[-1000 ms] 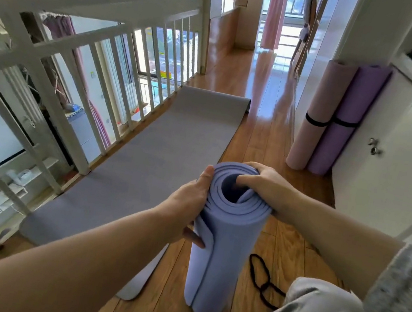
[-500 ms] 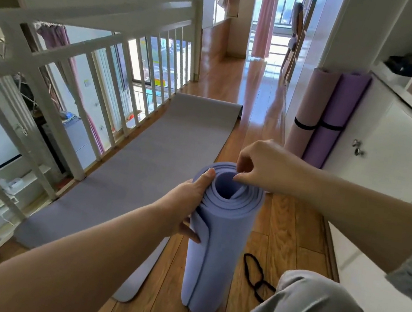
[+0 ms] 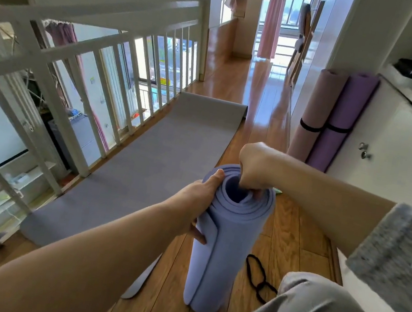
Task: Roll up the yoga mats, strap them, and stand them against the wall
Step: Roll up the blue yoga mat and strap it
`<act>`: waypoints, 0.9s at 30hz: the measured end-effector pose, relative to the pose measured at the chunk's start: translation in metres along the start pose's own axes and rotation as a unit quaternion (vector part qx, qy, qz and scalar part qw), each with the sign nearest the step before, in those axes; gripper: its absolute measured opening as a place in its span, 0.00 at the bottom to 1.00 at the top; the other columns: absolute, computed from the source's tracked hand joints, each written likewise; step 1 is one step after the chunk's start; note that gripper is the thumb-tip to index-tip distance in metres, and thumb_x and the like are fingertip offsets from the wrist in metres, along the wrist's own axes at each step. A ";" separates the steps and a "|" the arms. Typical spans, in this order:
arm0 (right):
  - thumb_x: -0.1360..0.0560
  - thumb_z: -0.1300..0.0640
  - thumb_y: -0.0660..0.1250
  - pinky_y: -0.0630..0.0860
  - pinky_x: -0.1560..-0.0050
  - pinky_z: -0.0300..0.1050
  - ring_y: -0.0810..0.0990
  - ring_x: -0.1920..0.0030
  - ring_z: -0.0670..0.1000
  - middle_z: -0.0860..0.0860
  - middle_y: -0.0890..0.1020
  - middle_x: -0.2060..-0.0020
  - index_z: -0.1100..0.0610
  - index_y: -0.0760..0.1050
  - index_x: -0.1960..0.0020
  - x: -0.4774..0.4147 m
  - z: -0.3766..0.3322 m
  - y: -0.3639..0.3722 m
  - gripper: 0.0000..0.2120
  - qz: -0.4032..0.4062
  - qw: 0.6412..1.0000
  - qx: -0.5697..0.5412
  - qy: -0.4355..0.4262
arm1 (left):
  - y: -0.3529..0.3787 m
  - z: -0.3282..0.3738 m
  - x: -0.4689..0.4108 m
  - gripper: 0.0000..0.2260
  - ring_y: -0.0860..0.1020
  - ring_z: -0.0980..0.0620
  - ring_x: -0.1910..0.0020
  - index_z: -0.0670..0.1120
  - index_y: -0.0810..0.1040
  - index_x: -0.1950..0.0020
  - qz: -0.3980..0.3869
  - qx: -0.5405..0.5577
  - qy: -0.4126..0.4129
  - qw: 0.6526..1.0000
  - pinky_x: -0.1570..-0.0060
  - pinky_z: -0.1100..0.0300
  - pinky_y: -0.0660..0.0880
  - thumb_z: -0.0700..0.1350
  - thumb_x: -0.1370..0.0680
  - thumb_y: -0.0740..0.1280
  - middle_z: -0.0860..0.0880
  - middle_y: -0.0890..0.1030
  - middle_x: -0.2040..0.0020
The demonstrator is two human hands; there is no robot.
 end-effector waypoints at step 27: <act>0.22 0.53 0.64 0.49 0.24 0.57 0.63 0.28 0.55 0.49 0.80 0.41 0.53 0.77 0.41 0.013 0.011 -0.006 0.11 0.065 0.806 0.341 -0.480 | -0.019 0.001 -0.004 0.30 0.73 0.38 0.37 0.59 0.66 0.31 -0.075 -0.042 0.015 0.996 0.50 0.39 0.78 0.70 0.29 0.60 0.45 0.72 0.34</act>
Point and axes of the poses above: each hand's wrist, its own x-axis away from the middle knuckle, its own y-axis out of the palm, z = x × y, the point moved 3 cm from there along -x, towards the middle knuckle
